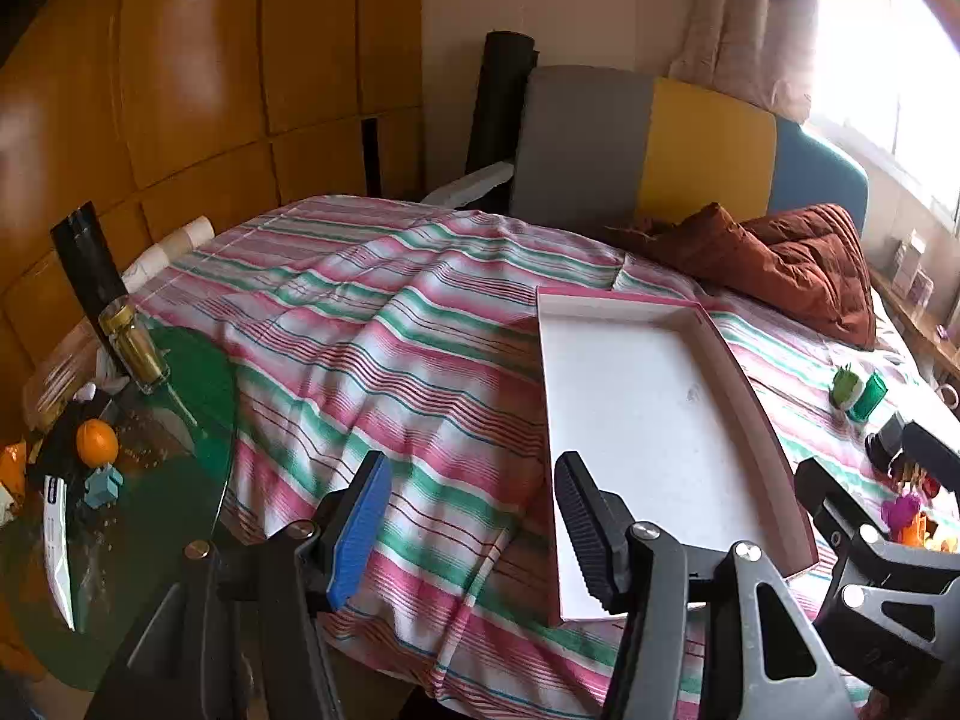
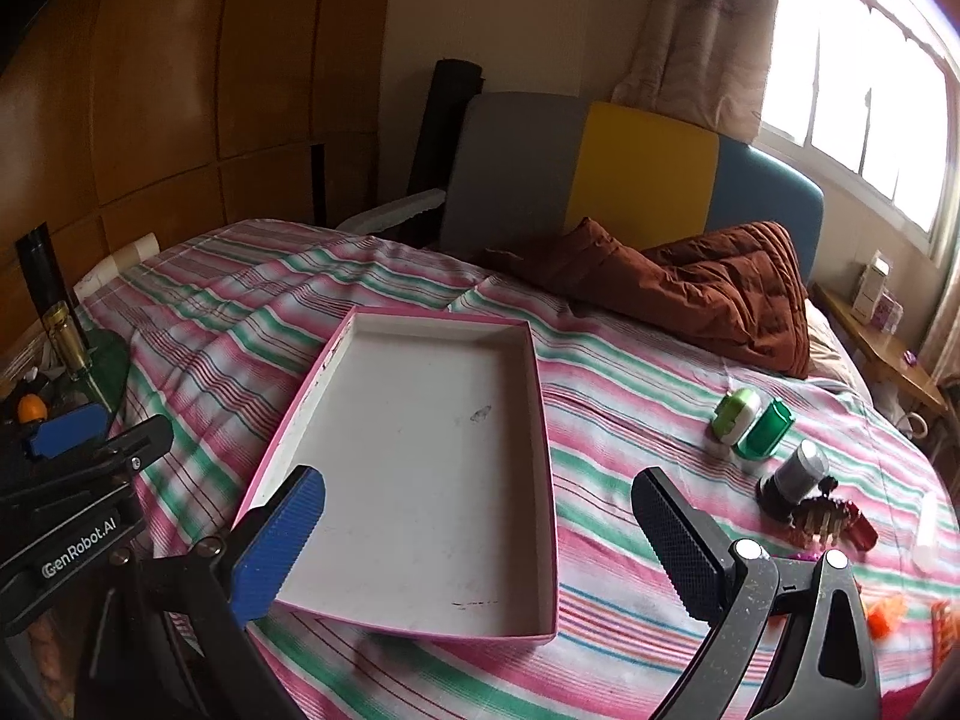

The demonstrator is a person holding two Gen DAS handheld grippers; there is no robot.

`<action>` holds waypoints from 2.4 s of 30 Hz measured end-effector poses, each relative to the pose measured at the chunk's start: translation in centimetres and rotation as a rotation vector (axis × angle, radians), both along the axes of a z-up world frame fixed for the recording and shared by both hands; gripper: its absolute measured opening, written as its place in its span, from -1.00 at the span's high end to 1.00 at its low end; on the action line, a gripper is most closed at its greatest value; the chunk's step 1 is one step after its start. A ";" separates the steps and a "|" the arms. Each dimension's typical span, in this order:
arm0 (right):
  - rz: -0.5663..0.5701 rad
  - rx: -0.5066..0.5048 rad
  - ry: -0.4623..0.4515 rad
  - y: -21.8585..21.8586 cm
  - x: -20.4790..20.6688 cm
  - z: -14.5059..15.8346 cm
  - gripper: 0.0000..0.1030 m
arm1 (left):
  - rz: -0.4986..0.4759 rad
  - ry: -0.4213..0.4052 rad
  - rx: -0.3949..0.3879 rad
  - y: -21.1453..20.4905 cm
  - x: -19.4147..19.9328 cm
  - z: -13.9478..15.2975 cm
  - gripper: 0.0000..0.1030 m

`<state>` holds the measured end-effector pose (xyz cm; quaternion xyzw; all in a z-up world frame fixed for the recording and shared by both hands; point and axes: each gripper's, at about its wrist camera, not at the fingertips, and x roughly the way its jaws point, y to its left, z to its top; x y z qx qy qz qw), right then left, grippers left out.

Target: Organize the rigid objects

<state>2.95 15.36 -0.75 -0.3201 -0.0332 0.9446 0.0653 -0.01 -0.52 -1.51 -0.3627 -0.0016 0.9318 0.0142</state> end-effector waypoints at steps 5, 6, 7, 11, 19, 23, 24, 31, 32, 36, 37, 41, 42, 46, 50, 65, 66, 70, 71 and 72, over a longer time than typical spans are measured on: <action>0.007 -0.003 0.006 0.7 0.0 0.0 -1.00 | -0.034 -0.009 -0.012 0.7 -0.1 -0.2 -0.11; 0.009 -0.003 0.005 0.8 0.0 0.0 -1.00 | -0.042 -0.009 -0.010 0.9 -0.2 -0.2 -0.11; 0.012 -0.004 0.005 1.1 -0.1 0.1 -1.00 | -0.054 -0.012 -0.009 1.0 -0.2 -0.2 -0.12; 0.000 -0.003 0.012 2.8 0.1 0.3 -1.00 | -0.101 -0.026 0.024 1.4 -0.5 -0.4 -0.11; -0.108 -0.125 -0.020 9.7 0.3 0.0 -1.00 | -0.219 -0.064 0.106 2.9 -0.4 -0.8 -0.12; -0.225 -0.212 -0.006 15.7 1.6 0.6 -1.00 | -0.279 -0.072 0.108 3.8 -0.4 -0.9 -0.11; -0.264 -0.222 0.005 17.4 2.1 0.9 -1.00 | -0.301 -0.071 0.108 4.1 -0.3 -0.9 -0.12; -0.558 -0.389 0.097 30.0 7.8 1.1 -1.00 | -0.427 -0.124 0.176 7.6 -0.9 -0.1 -0.12; -0.623 -0.416 0.102 31.9 9.0 0.4 -1.00 | -0.444 -0.142 0.187 8.5 -1.1 -0.1 -0.12; -0.727 -0.523 0.114 35.2 11.3 -1.4 -1.00 | -0.539 -0.207 0.233 12.2 -1.3 -0.2 -0.12; -0.729 -0.588 0.151 35.8 11.9 -1.5 -1.00 | -0.562 -0.213 0.220 13.5 -1.3 -0.3 -0.12; -0.730 -0.708 0.163 36.7 12.1 -2.2 -1.00 | -0.689 -0.263 0.167 19.2 -0.8 -1.1 -0.12; -0.717 -0.751 0.164 36.7 12.2 -2.5 -1.00 | -0.722 -0.266 0.155 20.4 -0.5 -1.3 -0.12; -0.707 -0.772 0.157 36.6 12.1 -2.7 -1.00 | -0.864 -0.284 0.146 25.5 0.9 -2.1 -0.12; -0.701 -0.771 0.177 36.6 12.3 -2.7 -1.00 | -1.009 -0.251 0.133 30.0 2.4 -2.4 -0.12; -0.704 -0.822 0.202 37.3 12.6 -2.9 -1.00 | -1.073 -0.348 0.111 39.1 1.7 -5.8 -0.06; -0.703 -0.825 0.202 37.4 12.6 -2.9 -1.00 | -1.065 -0.356 0.113 39.4 1.5 -6.1 -0.05; -0.701 -0.827 0.190 37.4 12.4 -3.0 -1.00 | -1.029 -0.385 0.104 40.4 0.5 -7.2 0.14; -0.701 -0.827 0.186 37.4 12.4 -3.1 -1.00 | -1.028 -0.395 0.103 40.6 0.4 -7.5 0.20; -0.700 -0.826 0.182 37.4 12.3 -3.1 -1.00 | -1.025 -0.413 0.095 40.9 0.3 -8.1 0.27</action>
